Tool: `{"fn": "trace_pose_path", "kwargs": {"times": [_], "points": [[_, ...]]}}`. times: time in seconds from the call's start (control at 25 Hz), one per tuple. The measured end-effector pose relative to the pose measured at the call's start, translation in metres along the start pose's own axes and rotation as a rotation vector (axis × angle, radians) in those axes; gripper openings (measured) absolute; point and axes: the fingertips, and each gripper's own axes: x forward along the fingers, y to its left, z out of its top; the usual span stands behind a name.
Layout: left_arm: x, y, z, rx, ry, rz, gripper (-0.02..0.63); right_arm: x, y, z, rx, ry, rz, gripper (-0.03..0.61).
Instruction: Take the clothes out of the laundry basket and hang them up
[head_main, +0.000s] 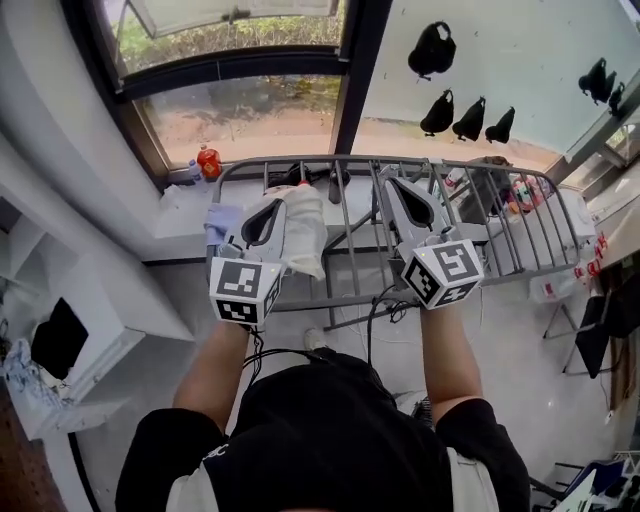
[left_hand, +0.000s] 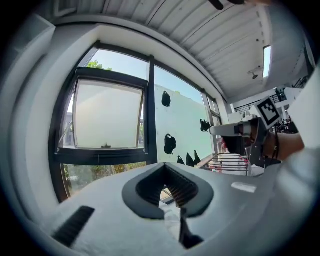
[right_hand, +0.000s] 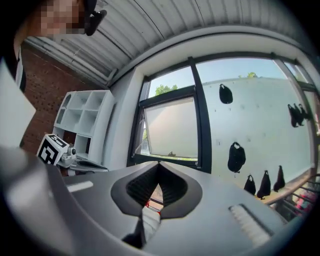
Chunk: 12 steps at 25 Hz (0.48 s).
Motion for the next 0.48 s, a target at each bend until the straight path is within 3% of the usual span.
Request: {"fn": "trace_pose_path", "kwargs": {"times": [0.24, 0.48], "points": [[-0.043, -0.044, 0.006, 0.023, -0.019, -0.067, 0.005, -0.082, 0.033, 0.008, -0.048, -0.027, -0.159, 0.011], [-0.055, -0.099, -0.006, -0.030, 0.009, -0.195, 0.006, -0.143, 0.041, -0.009, -0.044, 0.011, -0.279, 0.012]]}}
